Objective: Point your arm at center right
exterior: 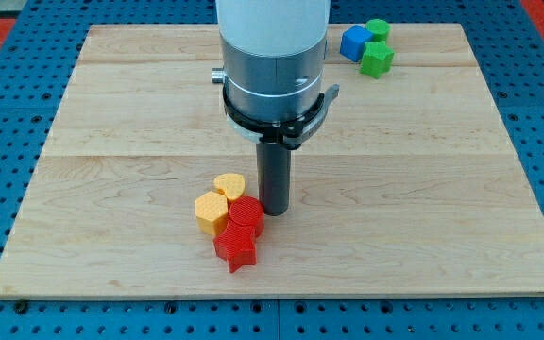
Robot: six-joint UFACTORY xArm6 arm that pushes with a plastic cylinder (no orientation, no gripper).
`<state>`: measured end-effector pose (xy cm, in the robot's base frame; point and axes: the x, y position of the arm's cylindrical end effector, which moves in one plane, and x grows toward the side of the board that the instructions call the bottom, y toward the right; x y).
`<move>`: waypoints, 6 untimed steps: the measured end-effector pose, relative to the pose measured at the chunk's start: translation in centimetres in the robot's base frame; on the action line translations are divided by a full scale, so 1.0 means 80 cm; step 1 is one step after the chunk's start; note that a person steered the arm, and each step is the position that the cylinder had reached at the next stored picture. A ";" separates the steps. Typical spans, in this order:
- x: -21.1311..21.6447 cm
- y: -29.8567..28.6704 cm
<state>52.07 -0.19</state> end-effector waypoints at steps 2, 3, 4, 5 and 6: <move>-0.037 0.150; -0.095 0.242; -0.095 0.356; -0.095 0.372; -0.102 0.373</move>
